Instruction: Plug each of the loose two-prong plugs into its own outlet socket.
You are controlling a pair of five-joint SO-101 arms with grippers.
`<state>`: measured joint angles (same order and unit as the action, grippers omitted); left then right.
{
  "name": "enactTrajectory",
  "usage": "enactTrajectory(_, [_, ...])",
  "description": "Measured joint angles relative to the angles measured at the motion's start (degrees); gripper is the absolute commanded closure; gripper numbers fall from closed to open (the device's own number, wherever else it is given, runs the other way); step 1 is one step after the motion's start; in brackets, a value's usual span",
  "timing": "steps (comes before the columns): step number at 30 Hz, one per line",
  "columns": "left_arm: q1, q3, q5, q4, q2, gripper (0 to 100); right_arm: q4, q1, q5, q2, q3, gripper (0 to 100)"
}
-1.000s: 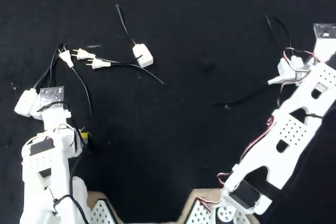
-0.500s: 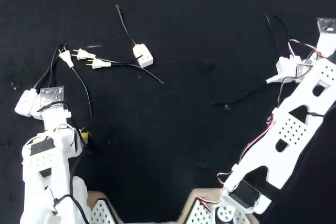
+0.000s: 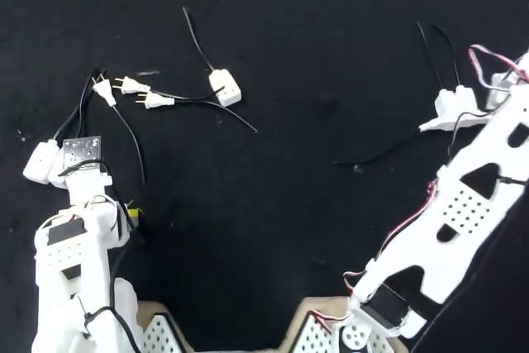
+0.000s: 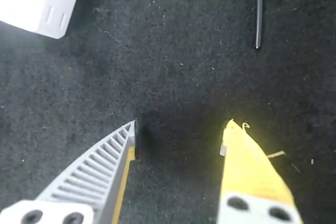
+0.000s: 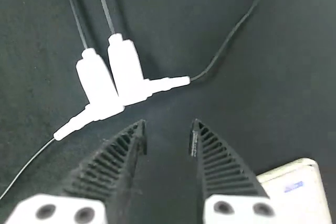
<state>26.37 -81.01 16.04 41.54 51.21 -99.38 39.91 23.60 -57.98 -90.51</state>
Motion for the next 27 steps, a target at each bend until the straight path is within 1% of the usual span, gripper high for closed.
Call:
enactTrajectory(4, [0.0,0.0,0.0,0.0,0.0,73,0.0,-0.2,-0.4,7.1,9.0,87.2])
enactTrajectory(7, [0.0,0.0,0.0,0.0,0.0,73,0.0,-0.8,-2.6,11.8,15.6,87.2])
enactTrajectory(16, [0.0,0.0,0.0,0.0,0.0,73,0.0,-9.3,-11.0,27.1,29.5,87.2])
enactTrajectory(20, [0.0,0.0,0.0,0.0,0.0,73,0.0,-15.5,-14.1,36.6,40.1,87.1])
enactTrajectory(23, [0.0,0.0,0.0,0.0,0.0,73,0.3,-21.8,-17.1,42.7,47.8,87.1])
enactTrajectory(27, [0.0,0.0,0.0,0.0,0.0,73,5.1,-31.1,-20.9,46.9,59.0,87.1])
